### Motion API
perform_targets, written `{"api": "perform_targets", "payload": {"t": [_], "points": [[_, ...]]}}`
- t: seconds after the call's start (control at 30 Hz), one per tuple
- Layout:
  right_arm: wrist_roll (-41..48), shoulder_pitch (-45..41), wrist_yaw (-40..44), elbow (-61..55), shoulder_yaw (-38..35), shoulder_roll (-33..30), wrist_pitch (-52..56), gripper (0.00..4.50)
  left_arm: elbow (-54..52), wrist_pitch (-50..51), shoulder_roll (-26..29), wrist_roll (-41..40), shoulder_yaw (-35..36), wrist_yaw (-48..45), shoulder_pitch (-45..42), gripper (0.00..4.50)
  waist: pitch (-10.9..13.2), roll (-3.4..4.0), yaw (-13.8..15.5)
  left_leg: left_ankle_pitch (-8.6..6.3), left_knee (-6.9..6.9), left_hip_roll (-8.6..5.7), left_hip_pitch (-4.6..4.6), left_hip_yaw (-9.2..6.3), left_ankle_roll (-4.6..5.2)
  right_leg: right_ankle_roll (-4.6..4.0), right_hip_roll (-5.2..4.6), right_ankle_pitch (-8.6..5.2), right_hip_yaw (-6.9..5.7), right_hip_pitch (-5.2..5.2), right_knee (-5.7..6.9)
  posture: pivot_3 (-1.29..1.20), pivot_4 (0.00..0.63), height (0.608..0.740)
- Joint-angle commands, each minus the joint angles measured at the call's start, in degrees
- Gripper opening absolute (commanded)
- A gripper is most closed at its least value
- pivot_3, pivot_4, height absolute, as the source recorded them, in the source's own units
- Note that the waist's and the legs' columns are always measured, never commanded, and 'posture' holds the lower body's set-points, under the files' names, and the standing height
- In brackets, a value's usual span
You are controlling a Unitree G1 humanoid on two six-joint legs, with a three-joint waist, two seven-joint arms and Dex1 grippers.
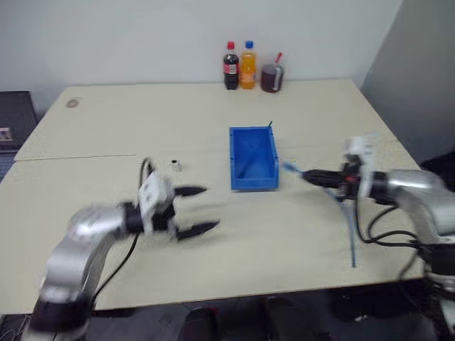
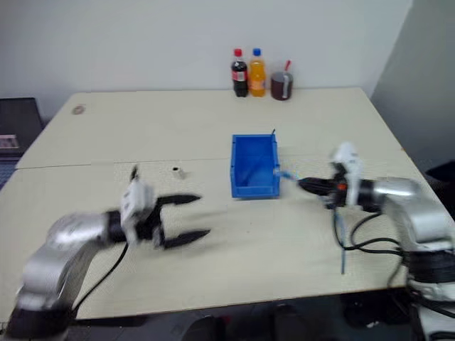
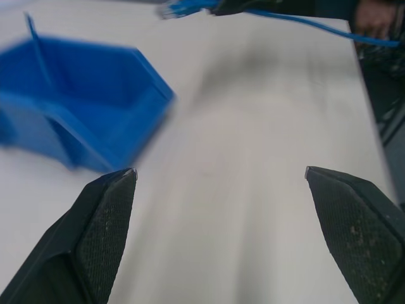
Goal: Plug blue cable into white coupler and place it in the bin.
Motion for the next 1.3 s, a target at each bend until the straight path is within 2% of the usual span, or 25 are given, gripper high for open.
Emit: {"api": "perform_targets", "payload": {"t": [0.03,0.17,0.23,0.37,0.5,0.63,0.7,0.83,0.9,0.97,1.1,1.2,1.3], "points": [[-4.75,-4.46,3.87,4.82,8.95,5.94,-6.31,0.03,-16.90,1.49,-6.82,-1.07,7.67,10.90,17.83,4.50,0.08,-0.13,0.33,-0.01,0.10,0.10,-0.07,0.03,-0.01,-0.15,0.00,0.09,0.00,0.07,-0.01,0.00,0.150,0.740],[-11.92,-9.88,4.67,18.14,14.66,12.85,-16.51,0.03,-21.11,-5.86,-14.72,4.00,7.82,15.67,34.43,4.50,0.31,-0.15,2.62,0.00,0.47,-0.23,-0.20,-0.16,-0.02,-0.07,-0.13,0.00,-0.31,0.05,0.07,0.00,0.150,0.740],[-14.14,-11.37,6.79,23.73,16.72,14.60,-19.96,0.03,-19.88,-10.01,-17.74,6.47,7.26,17.63,38.14,4.50,0.29,-0.20,2.91,0.00,0.68,-0.26,-0.10,-0.10,-0.02,-0.41,-0.20,-0.19,-0.28,0.08,0.02,0.00,0.150,0.740],[-18.06,-13.09,8.47,32.24,18.44,16.77,-26.16,0.03,-18.63,-15.46,-21.10,9.22,4.31,19.52,42.63,4.50,0.26,-0.34,2.89,0.02,0.76,-0.40,0.05,0.20,0.03,-0.43,-0.32,-0.17,-0.01,0.12,-0.01,0.00,0.150,0.740],[-19.32,-13.13,9.34,35.21,17.92,17.73,-28.29,0.80,-18.44,-17.27,-21.59,9.85,1.76,20.65,44.06,4.50,0.27,-0.38,2.19,-0.04,0.74,-0.40,-0.23,0.37,0.12,-0.25,-0.35,-0.05,0.07,0.07,-0.01,0.00,0.150,0.740],[-19.42,-11.70,8.87,33.61,16.38,17.16,-27.32,1.73,-16.85,-16.90,-18.53,9.25,1.06,19.95,41.79,4.50,0.28,-0.35,1.66,-0.08,0.65,-0.39,-0.25,0.33,0.15,-0.09,-0.10,0.08,-0.01,0.04,0.02,0.00,0.150,0.740],[-19.03,-10.37,8.23,30.16,15.07,15.62,-26.18,2.24,-14.82,-16.28,-14.32,8.72,2.60,18.20,38.22,4.50,0.32,-0.29,1.64,-0.08,0.63,-0.39,-0.24,0.27,0.15,-0.11,0.02,0.04,-0.04,0.03,0.06,0.00,0.150,0.740],[-14.31,-5.16,3.86,13.48,8.34,10.75,-14.99,3.18,-3.99,-12.78,-2.04,2.98,7.51,12.97,19.41,4.50,0.42,-0.13,2.65,-0.06,0.69,-0.37,-0.22,-0.02,0.15,-0.39,0.13,-0.10,-0.31,-0.06,0.47,0.00,0.150,0.740],[-10.24,-1.91,1.32,2.65,4.21,8.10,-6.11,3.66,2.24,-11.60,3.14,0.92,6.81,8.77,10.37,4.50,0.45,-0.11,3.36,-0.05,0.75,-0.37,-0.19,-0.06,0.13,-0.46,0.17,-0.15,-0.33,-0.04,0.76,0.00,0.150,0.740],[-4.07,2.12,-0.91,-9.14,-0.83,4.37,5.02,4.11,8.98,-11.60,7.75,0.63,2.59,2.12,2.18,4.50,0.43,-0.13,3.28,-0.04,0.77,-0.34,-0.16,-0.09,0.11,-0.48,0.21,-0.17,-0.40,-0.05,0.88,0.00,0.150,0.740],[6.89,11.74,-7.56,-29.17,-12.88,-1.51,21.84,4.11,25.78,-15.71,11.12,4.41,-9.63,-11.65,-14.38,4.50,0.40,-0.11,3.79,-0.04,0.72,-0.54,-0.26,-0.11,0.10,-0.41,0.03,-0.21,-0.58,-0.01,0.84,0.00,0.150,0.740],[9.64,16.58,-12.97,-37.33,-18.71,-3.31,27.16,4.11,40.64,-21.32,9.79,8.86,-17.41,-20.67,-25.62,4.50,0.42,-0.25,2.51,-0.08,0.70,-0.43,-0.23,-0.02,0.08,-0.42,0.08,-0.18,-0.41,-0.01,0.66,0.00,0.150,0.740],[11.53,18.77,-18.77,-41.71,-23.68,-2.43,31.06,4.11,53.52,-26.38,7.54,13.49,-24.02,-27.64,-35.30,4.50,0.46,-0.31,2.66,-0.08,0.69,-0.42,-0.28,0.03,0.09,-0.28,0.21,-0.22,-0.50,-0.03,0.64,0.00,0.150,0.740]]}}
